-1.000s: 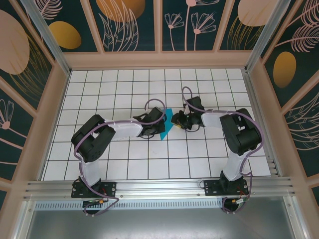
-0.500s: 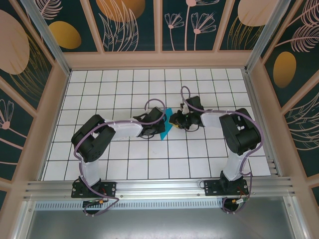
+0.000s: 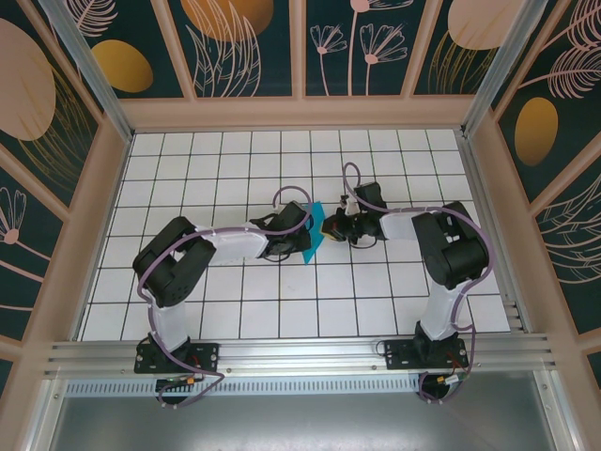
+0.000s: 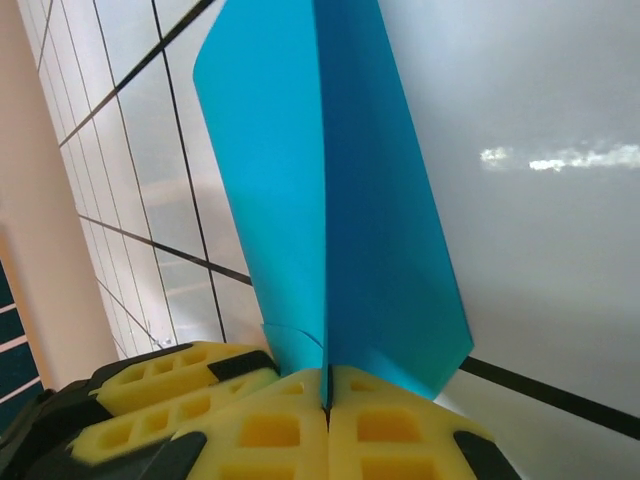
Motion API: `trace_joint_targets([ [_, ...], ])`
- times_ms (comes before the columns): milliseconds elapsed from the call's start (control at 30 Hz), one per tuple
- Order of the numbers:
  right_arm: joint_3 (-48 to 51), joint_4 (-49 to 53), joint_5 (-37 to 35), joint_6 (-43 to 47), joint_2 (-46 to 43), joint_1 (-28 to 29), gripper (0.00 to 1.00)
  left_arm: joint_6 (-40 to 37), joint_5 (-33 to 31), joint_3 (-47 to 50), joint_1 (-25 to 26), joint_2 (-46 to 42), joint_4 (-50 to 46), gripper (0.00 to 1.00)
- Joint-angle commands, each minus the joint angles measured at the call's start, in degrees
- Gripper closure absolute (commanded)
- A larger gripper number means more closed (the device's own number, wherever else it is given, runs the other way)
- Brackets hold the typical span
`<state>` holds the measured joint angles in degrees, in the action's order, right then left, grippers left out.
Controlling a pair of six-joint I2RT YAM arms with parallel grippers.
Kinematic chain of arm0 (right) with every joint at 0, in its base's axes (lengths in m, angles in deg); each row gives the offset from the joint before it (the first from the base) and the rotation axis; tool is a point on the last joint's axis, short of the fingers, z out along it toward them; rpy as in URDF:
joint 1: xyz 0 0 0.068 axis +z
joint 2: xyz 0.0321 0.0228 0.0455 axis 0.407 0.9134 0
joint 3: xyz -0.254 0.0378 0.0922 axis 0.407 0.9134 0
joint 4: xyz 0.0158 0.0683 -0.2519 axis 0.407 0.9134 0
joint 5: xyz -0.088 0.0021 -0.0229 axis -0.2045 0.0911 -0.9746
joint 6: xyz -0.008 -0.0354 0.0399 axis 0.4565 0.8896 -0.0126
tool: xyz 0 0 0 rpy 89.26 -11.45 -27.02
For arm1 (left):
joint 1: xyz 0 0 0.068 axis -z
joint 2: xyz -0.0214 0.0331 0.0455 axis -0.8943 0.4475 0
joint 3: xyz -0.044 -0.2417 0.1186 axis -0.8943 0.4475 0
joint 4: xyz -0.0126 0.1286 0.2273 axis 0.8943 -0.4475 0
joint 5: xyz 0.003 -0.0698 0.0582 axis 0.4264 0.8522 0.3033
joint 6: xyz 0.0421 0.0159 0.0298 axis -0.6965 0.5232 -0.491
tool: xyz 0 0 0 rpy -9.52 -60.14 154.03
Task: Fold a paper plane with a square sheet of paper (pick it up from the middle)
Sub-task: Fourth fold the wing at the center of the table.
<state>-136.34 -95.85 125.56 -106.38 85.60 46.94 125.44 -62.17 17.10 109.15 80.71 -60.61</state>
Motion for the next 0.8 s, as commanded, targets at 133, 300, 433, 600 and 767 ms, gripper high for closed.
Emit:
trace_joint_targets([
  [133,1.1,2.2,-9.1,-2.5,-8.6,1.4,1.00,-6.3,4.1,2.6,-0.9,-8.8,4.6,0.52],
  [300,0.9,6.5,-18.1,-8.5,-13.7,4.1,1.00,-11.4,5.2,7.4,-1.5,-14.9,9.7,0.41],
  [433,0.3,9.0,-24.5,-15.6,-16.4,6.1,1.00,-17.8,6.1,11.4,-1.7,-18.6,13.9,0.32],
  [600,-2.9,12.1,-29.2,-22.2,-16.7,9.7,1.00,-26.4,6.5,18.0,-1.9,-22.7,22.0,0.22],
  [767,-6.9,14.1,-32.6,-26.3,-14.2,13.3,1.00,-30.8,4.8,25.0,-2.8,-27.2,31.4,0.22],
])
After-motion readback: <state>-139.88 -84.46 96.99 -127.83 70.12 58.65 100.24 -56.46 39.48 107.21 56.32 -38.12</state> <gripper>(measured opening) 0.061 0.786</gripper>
